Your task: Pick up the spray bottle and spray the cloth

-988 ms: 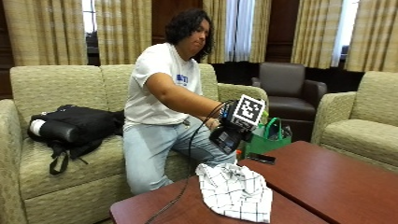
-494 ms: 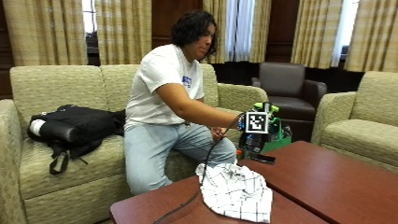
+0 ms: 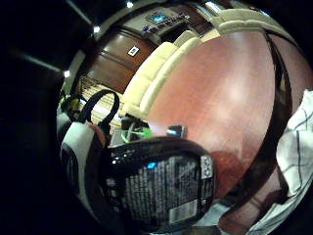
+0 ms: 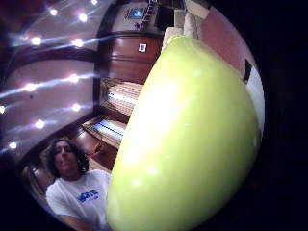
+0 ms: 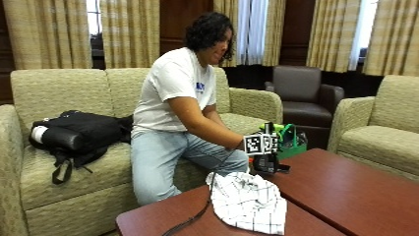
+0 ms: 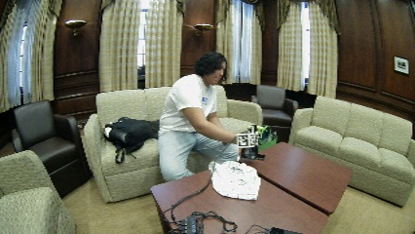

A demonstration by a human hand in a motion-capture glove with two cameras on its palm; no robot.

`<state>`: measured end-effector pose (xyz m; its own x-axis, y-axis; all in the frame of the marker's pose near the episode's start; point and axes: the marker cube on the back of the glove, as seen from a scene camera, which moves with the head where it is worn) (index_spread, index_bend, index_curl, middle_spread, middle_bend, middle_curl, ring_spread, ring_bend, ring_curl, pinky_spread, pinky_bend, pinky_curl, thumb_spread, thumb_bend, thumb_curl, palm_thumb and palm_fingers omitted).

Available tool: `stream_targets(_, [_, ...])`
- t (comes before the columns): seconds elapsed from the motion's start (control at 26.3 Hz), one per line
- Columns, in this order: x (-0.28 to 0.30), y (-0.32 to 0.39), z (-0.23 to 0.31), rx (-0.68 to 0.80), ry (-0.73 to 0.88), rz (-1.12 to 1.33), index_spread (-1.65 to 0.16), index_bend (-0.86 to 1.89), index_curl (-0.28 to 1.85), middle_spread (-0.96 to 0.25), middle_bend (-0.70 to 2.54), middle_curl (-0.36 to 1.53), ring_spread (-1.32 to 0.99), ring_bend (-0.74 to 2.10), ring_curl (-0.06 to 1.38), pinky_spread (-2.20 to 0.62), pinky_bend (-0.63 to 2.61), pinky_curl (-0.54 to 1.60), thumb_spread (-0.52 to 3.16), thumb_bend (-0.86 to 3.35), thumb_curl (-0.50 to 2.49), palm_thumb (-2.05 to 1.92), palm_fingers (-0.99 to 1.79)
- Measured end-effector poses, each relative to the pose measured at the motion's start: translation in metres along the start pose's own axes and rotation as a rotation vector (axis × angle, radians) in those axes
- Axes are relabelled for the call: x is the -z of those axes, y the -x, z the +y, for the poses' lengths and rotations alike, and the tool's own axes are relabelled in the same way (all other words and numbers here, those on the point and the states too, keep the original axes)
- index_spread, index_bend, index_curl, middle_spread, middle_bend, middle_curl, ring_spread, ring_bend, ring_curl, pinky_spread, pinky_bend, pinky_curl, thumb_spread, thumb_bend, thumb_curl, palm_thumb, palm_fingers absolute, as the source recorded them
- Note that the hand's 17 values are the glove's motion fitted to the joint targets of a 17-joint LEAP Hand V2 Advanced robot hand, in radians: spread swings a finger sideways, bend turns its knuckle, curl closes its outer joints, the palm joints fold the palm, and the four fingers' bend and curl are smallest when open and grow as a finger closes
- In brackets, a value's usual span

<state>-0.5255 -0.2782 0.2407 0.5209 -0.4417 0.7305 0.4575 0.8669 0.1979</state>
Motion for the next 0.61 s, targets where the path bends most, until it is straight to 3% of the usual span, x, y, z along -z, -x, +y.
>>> stream_targets(0.61, [-0.010,-0.019,0.018,-0.019,-0.037,-0.018,-0.26,0.42,0.62,-0.17,0.71,0.57,-0.19,0.71,0.50,-0.29,0.44,0.42,0.28,-0.03,0.87,0.90,1.38])
